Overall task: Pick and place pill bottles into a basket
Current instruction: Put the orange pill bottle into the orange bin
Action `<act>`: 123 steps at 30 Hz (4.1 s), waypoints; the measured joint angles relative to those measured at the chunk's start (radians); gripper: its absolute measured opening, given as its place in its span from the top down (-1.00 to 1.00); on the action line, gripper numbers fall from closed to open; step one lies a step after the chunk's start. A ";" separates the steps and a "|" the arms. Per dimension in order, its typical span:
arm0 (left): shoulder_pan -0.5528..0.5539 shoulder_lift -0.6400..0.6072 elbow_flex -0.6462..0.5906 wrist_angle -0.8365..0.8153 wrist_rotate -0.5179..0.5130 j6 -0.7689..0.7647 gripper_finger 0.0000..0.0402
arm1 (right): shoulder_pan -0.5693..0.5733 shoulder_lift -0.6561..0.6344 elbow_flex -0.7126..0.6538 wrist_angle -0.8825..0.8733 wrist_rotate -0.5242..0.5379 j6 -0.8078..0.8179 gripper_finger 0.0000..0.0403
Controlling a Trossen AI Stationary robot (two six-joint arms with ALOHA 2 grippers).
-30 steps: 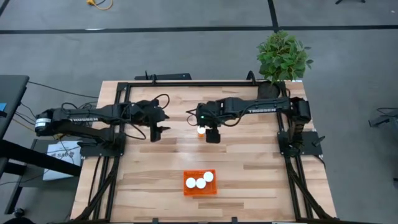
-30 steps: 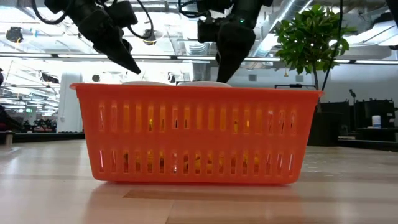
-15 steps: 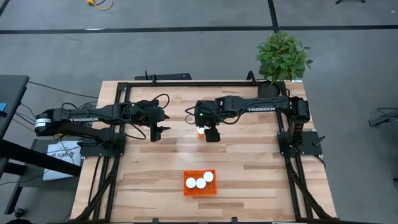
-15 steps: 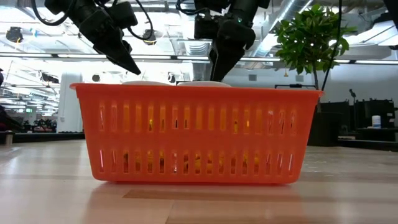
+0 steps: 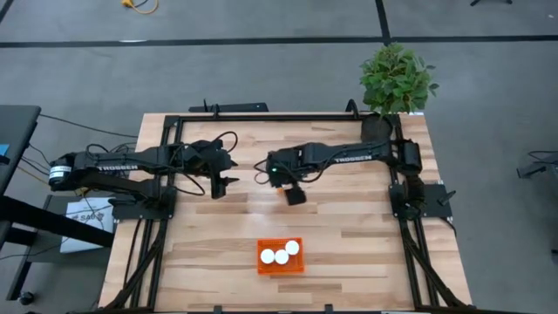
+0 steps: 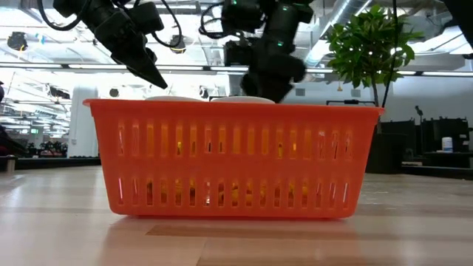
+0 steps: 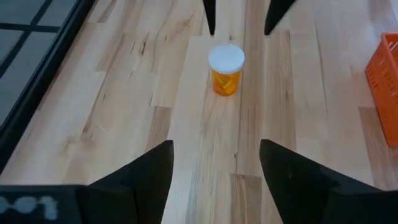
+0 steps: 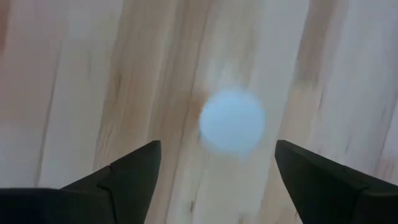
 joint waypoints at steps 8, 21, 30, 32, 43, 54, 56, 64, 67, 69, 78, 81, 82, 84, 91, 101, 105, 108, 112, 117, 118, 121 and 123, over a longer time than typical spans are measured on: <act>0.000 0.005 0.001 -0.002 0.000 0.000 -0.14 | 0.005 0.074 0.046 -0.015 0.035 -0.048 -0.55; 0.000 0.009 0.001 -0.011 -0.001 0.008 -0.14 | 0.008 0.116 0.092 -0.007 0.078 -0.098 -0.55; 0.000 0.009 0.001 -0.013 -0.010 0.009 -0.14 | -0.003 0.116 0.092 -0.005 0.068 -0.123 -0.55; 0.000 0.009 0.001 -0.013 -0.010 0.008 -0.14 | -0.004 0.116 0.092 -0.006 0.051 -0.124 -0.55; 0.000 0.009 0.001 -0.002 -0.011 0.006 -0.14 | -0.005 0.132 0.091 0.010 0.044 -0.150 -0.55; 0.012 0.009 0.001 0.001 -0.010 0.002 -0.14 | -0.025 0.154 0.091 0.020 -0.001 -0.152 -0.55; 0.013 0.009 0.001 0.002 -0.011 0.002 -0.14 | -0.026 0.164 0.091 0.015 -0.008 -0.151 -0.55; 0.013 0.009 0.001 0.002 -0.013 0.003 -0.14 | -0.031 0.164 0.090 0.016 -0.031 -0.151 -0.54; 0.013 0.009 0.001 0.002 -0.014 0.003 -0.14 | -0.031 0.164 0.090 0.014 -0.034 -0.150 -0.50; 0.013 0.009 0.001 0.002 -0.018 0.004 -0.14 | -0.031 0.164 0.090 0.013 -0.034 -0.150 -0.48; 0.013 0.009 0.001 0.002 -0.017 0.005 -0.14 | -0.031 0.164 0.090 0.013 -0.034 -0.142 -0.34; 0.013 0.009 0.001 0.002 -0.017 0.010 -0.14 | -0.031 0.164 0.090 0.013 -0.033 -0.141 -0.30; 0.013 0.009 0.001 0.002 -0.017 0.010 -0.14 | -0.031 0.164 0.090 0.013 -0.033 -0.141 -0.29; 0.013 0.009 0.001 0.002 -0.011 0.010 -0.14 | -0.031 0.164 0.090 0.013 -0.032 -0.141 -0.25; 0.013 0.009 0.001 0.002 -0.010 0.010 -0.14 | -0.031 0.164 0.090 0.013 -0.032 -0.140 -0.09; 0.013 0.009 0.001 0.002 0.010 0.009 -0.14 | -0.029 0.164 0.090 0.011 -0.031 -0.139 -0.09; 0.013 0.008 0.001 0.002 0.011 0.008 -0.14 | -0.028 0.164 0.104 -0.017 -0.031 -0.122 -0.09; 0.013 0.007 0.001 0.001 0.018 0.006 -0.14 | -0.028 0.164 0.126 -0.024 -0.031 -0.115 -0.04; 0.013 0.006 0.001 -0.003 0.035 0.002 -0.14 | -0.028 0.164 0.153 -0.051 -0.031 -0.114 0.00; 0.013 0.006 0.001 -0.005 0.034 0.003 -0.14 | -0.025 0.164 0.177 -0.095 -0.031 -0.113 -0.08; 0.013 0.006 0.001 -0.005 0.034 0.004 -0.14 | -0.022 0.164 0.184 -0.102 -0.030 -0.113 -0.08; 0.013 0.006 0.001 -0.006 0.031 0.007 -0.14 | -0.006 0.164 0.206 -0.127 -0.028 -0.116 -0.08; 0.013 0.006 0.001 -0.008 0.031 0.009 -0.14 | 0.008 0.164 0.227 -0.144 -0.028 -0.123 -0.04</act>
